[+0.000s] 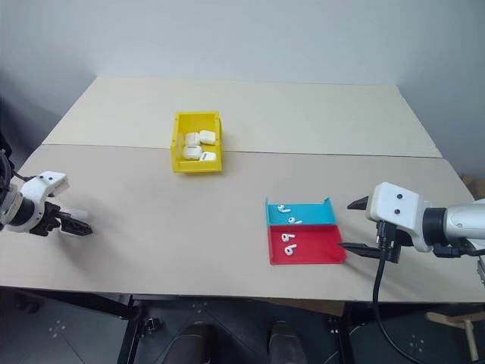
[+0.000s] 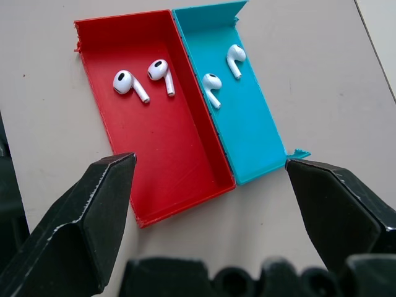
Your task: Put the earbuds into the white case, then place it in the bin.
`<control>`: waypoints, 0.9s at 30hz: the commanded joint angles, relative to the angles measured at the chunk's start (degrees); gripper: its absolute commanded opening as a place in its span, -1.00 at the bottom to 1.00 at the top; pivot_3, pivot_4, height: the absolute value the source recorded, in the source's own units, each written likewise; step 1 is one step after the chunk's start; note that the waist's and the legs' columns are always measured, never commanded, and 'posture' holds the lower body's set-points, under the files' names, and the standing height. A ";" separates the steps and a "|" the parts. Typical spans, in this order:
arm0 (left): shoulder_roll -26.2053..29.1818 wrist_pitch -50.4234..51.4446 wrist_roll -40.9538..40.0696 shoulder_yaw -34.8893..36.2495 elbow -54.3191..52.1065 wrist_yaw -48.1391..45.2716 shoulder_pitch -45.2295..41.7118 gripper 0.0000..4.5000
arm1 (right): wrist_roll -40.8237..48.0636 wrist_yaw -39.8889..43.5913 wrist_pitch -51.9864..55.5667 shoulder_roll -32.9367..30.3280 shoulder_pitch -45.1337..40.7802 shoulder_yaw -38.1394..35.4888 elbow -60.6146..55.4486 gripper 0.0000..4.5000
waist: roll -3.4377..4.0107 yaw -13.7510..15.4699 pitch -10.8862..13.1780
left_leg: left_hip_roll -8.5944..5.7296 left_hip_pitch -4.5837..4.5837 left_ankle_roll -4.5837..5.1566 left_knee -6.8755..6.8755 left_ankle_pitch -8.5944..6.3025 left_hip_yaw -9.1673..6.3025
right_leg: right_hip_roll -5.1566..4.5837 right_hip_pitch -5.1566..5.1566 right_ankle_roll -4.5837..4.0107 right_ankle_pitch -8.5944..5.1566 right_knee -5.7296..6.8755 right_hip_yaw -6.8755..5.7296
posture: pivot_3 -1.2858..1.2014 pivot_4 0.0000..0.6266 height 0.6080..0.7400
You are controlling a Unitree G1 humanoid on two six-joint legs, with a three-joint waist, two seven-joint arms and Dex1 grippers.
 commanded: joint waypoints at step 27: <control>-23.91 -34.29 -21.15 35.94 -50.13 3.19 20.20 0.23 | 4.84 7.17 4.07 -7.98 -7.43 -1.04 -1.92 1.00 | -0.03 -0.44 -0.08 | 0.03 0.08 0.00 0.15 0.00 0.01 | -0.01 0.16 -0.01 0.02 -0.01 0.01 | 0.03 -0.52 1.00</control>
